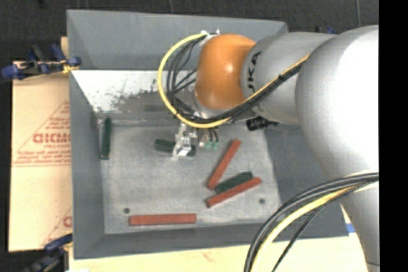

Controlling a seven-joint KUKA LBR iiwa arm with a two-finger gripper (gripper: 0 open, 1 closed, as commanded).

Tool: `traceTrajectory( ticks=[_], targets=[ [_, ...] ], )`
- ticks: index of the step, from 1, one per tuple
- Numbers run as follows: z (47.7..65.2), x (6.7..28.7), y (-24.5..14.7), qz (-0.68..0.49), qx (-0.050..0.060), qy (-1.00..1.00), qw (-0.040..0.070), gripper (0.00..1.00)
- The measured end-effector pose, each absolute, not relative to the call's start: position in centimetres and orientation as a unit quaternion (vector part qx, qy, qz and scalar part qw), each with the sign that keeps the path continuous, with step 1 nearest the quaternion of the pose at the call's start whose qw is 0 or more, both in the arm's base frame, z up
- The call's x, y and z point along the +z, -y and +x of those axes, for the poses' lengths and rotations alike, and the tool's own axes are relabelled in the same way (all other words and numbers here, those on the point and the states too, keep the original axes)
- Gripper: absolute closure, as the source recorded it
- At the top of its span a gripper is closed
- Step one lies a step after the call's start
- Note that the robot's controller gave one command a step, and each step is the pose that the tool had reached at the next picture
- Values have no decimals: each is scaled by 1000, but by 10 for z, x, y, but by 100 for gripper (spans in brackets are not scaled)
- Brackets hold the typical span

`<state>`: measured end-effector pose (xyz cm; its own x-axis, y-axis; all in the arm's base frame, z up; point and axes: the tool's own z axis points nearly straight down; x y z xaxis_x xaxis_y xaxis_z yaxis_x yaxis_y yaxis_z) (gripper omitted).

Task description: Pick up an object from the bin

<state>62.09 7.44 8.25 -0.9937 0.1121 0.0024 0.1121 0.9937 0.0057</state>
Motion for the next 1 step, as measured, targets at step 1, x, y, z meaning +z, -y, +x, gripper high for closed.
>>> traceTrajectory(
  ticks=[1],
  targets=[
    [654,257,-90,-82,-2,997,-6,100]
  ],
)
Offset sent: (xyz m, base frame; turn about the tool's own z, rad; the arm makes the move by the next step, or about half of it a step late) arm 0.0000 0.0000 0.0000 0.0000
